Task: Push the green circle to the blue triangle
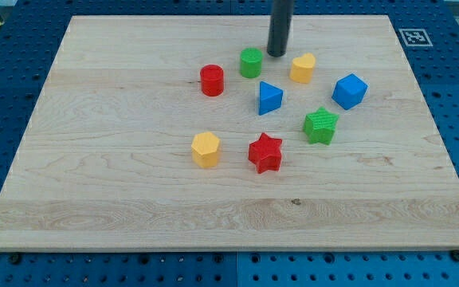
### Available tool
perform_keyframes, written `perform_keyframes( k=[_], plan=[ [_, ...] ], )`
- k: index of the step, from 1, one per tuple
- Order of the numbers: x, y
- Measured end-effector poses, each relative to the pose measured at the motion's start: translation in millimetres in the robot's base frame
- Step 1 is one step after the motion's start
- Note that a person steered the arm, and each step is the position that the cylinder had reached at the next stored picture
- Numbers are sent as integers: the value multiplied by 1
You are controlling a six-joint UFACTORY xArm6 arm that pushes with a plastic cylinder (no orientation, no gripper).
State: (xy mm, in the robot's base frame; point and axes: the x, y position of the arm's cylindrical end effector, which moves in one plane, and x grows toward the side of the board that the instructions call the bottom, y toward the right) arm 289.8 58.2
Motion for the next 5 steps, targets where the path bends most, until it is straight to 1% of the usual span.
perform_keyframes(
  k=[1, 3, 5],
  plan=[
    [-2, -37],
    [2, -38],
    [29, -38]
  ],
)
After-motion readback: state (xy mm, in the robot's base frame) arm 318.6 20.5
